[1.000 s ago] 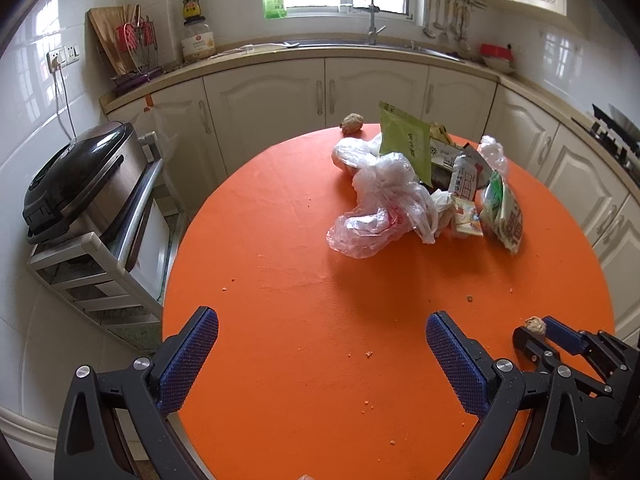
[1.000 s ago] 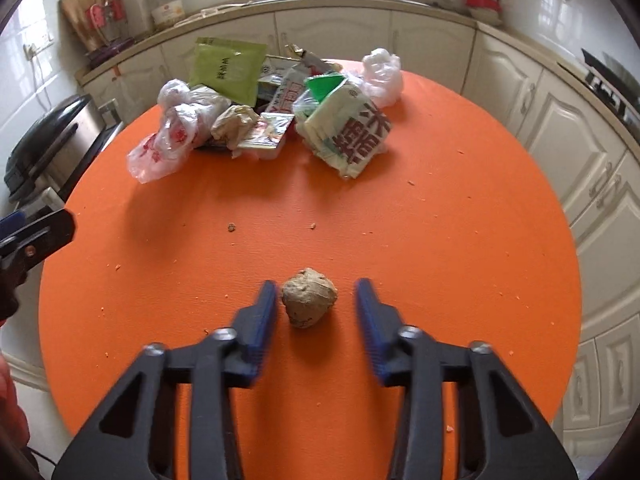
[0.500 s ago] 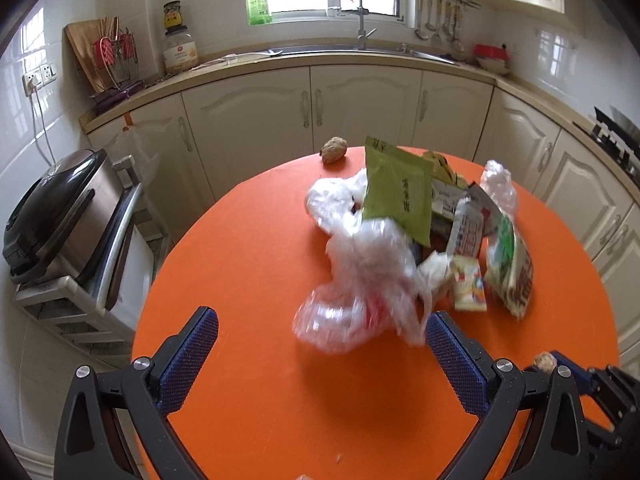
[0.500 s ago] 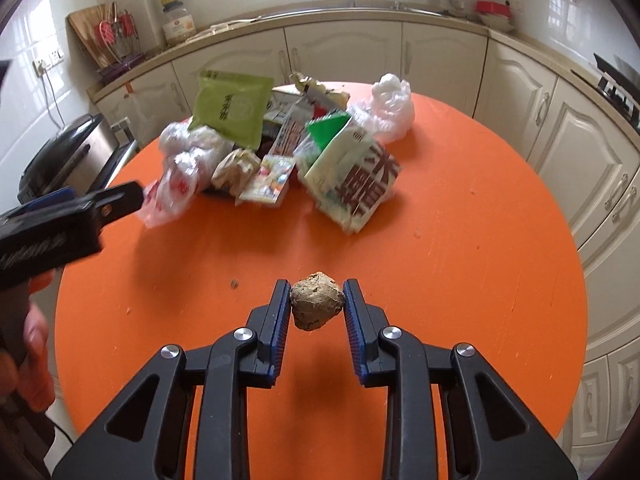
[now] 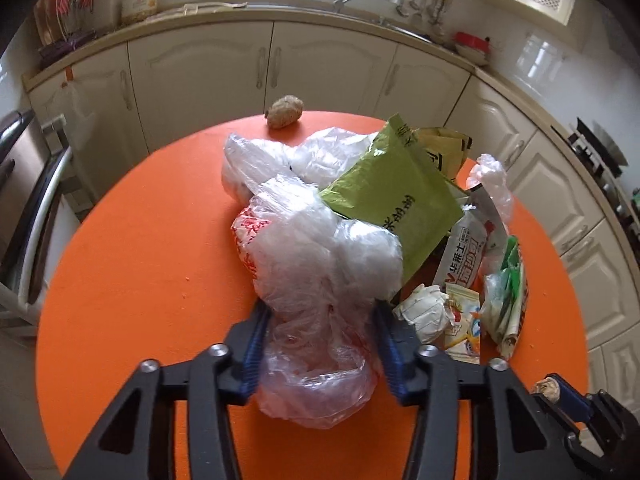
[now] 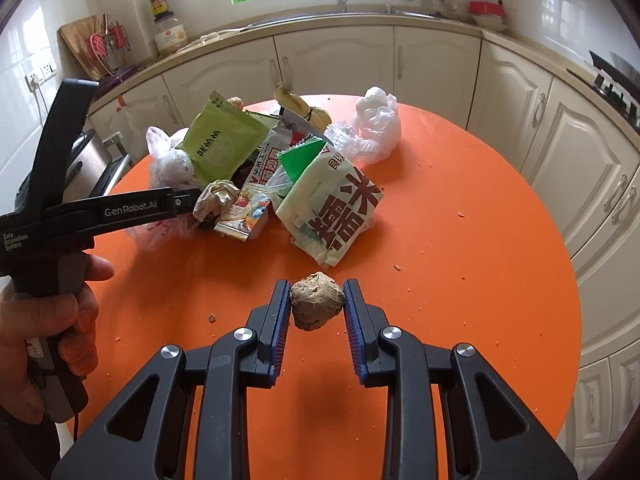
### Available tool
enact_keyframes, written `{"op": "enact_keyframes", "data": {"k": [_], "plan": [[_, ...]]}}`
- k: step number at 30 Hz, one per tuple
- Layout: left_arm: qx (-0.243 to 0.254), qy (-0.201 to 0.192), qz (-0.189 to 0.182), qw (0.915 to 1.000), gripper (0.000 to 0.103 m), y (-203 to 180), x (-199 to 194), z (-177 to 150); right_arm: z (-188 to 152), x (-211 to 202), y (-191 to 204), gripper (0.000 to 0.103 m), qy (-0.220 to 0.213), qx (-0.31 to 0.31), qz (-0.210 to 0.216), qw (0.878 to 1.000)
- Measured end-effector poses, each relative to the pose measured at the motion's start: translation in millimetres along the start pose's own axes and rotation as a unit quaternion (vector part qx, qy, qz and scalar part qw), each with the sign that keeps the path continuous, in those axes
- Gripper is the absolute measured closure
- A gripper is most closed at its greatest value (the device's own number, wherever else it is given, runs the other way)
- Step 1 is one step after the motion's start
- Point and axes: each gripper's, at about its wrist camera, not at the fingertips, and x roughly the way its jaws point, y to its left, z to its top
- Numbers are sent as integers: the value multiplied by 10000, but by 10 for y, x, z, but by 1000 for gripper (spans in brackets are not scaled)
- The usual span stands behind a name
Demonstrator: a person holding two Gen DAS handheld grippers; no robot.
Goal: Collect trash
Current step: 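Grasp the clear plastic bag with the left tool while the right tool grasps the brown ball, then lift and carry the bag and ball with both tools to the blue bin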
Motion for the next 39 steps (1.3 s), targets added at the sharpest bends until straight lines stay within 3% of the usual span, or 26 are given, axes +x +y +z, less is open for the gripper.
{"op": "enact_keyframes", "data": {"k": [8, 17, 28, 33, 39], "plan": [[40, -172, 19, 9998, 70, 215, -285, -363, -93, -194, -18, 76, -112, 51, 53, 9999], [289, -584, 206, 9977, 73, 21, -912, -957, -260, -498, -11, 76, -284, 141, 157, 9994], [835, -1350, 152, 9872, 73, -653, -1940, -1505, -410, -1081, -199, 76, -800, 299, 151, 9962], [1225, -1629, -121, 9789, 73, -956, -2431, -1815, -499, -1455, -499, 76, -1131, 540, -29, 9921], [1842, -1797, -701, 9638, 73, -1631, -2609, -2062, -733, -1957, -1168, 76, -1453, 1015, -532, 9827]]}}
